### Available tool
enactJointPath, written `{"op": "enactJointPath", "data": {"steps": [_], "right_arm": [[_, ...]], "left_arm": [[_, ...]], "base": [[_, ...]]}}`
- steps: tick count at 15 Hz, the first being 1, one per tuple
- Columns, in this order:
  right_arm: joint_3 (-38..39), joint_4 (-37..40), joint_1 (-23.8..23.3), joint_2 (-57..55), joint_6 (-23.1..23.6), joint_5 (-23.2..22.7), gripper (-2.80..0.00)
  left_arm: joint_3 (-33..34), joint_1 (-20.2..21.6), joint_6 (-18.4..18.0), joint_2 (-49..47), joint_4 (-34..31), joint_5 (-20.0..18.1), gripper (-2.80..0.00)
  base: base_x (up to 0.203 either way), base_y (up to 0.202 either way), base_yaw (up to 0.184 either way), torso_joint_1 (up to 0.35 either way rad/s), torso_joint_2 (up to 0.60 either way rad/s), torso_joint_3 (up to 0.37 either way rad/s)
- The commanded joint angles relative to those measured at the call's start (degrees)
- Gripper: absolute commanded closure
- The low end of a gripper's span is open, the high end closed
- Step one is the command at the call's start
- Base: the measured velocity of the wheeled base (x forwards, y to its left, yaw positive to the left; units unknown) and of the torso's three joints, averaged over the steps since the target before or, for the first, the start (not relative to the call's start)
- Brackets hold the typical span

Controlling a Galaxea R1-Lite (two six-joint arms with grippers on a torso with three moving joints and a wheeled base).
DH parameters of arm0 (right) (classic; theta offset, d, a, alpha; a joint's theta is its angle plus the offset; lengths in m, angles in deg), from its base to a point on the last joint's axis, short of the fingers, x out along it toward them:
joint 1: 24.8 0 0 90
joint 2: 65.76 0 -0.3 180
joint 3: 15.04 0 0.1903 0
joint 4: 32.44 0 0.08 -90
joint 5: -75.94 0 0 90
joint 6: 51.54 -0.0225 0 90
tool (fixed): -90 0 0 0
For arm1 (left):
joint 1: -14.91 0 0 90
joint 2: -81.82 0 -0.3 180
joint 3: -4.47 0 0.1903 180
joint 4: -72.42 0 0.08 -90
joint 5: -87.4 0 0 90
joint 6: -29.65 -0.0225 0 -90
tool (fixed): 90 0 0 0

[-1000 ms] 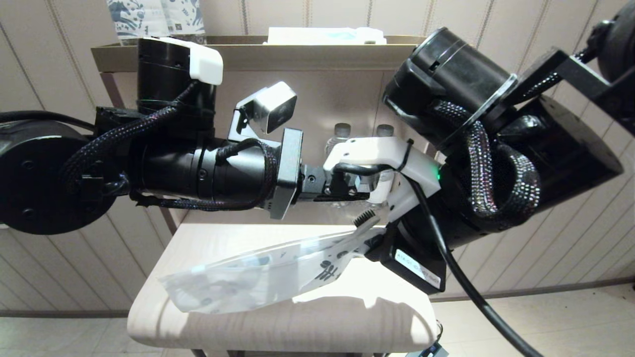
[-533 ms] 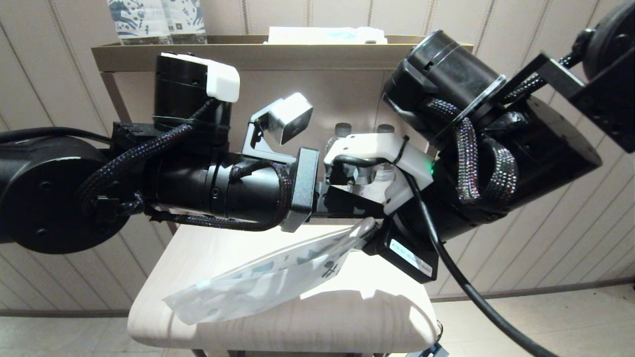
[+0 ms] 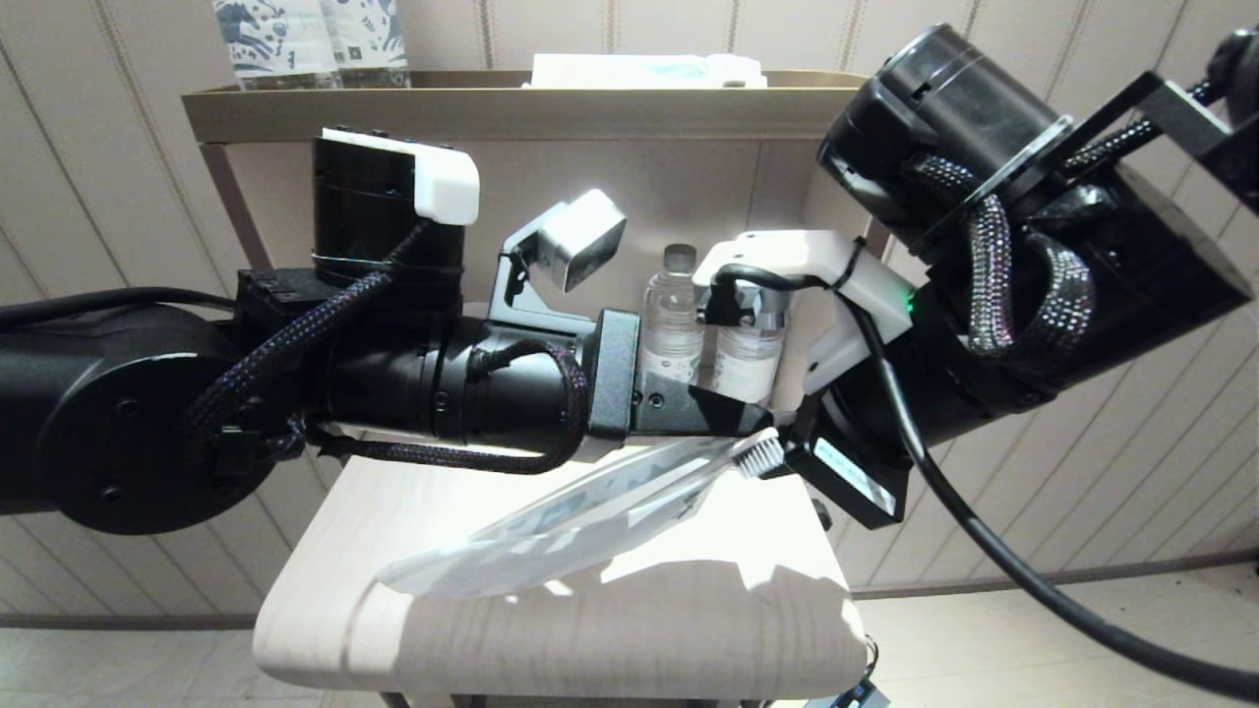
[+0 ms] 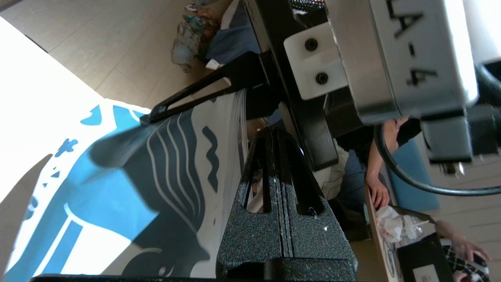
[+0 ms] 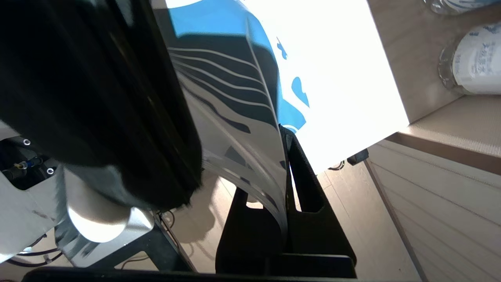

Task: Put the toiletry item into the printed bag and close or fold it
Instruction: Hand it to the other hand

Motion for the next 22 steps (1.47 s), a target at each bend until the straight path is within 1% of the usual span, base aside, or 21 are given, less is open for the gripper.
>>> {"op": "enactJointPath", "data": {"steps": [1,5,7,10,11,13,17,20,22], "right_arm": [[0.6,0.3,-0.2,0.9,0.1,0.0,0.0],[1.0,0.3,-0.2,1.1,0.2,-0.4,0.0],[1.0,0.3,-0.1,1.0,0.2,-0.3,0.0],[1.3,0.3,0.0,0.8,0.2,-0.3,0.0],[1.2,0.2,0.0,0.6,0.2,-0.3,0.0],[1.3,-0.6,-0.1,0.3,0.2,-0.3,0.0],[0.8,-2.6,-0.4,-0.9,0.2,-0.1,0.0],[0.5,-2.6,-1.1,-1.4,0.1,-0.4,0.0],[0.7,-2.6,-1.1,-1.3,0.1,-0.4,0.0]], "left_arm": [[-0.6,1.4,0.2,-1.0,0.1,-0.2,0.0],[-3.4,7.5,0.3,-1.5,0.1,-0.6,0.0],[-3.8,8.8,0.3,-0.7,0.1,-0.6,0.0],[-3.9,9.2,0.7,0.7,-0.3,-0.9,0.0],[-3.5,9.0,0.8,1.5,-0.6,-1.2,0.0],[-2.2,6.9,1.2,4.0,-0.7,-2.2,0.0],[1.2,-0.5,2.2,5.8,-0.6,-2.7,0.0],[2.5,-2.7,1.8,5.5,-0.2,-2.3,0.0],[2.5,-2.7,1.7,4.3,-0.1,-2.0,0.0]], "base": [[0.0,0.0,0.0,0.0,0.0,0.0],[0.0,0.0,0.0,0.0,0.0,0.0],[0.0,0.0,0.0,0.0,0.0,0.0],[0.0,0.0,0.0,0.0,0.0,0.0],[0.0,0.0,0.0,0.0,0.0,0.0],[0.0,0.0,0.0,0.0,0.0,0.0],[0.0,0.0,0.0,0.0,0.0,0.0],[0.0,0.0,0.0,0.0,0.0,0.0],[0.0,0.0,0.0,0.0,0.0,0.0]]}}
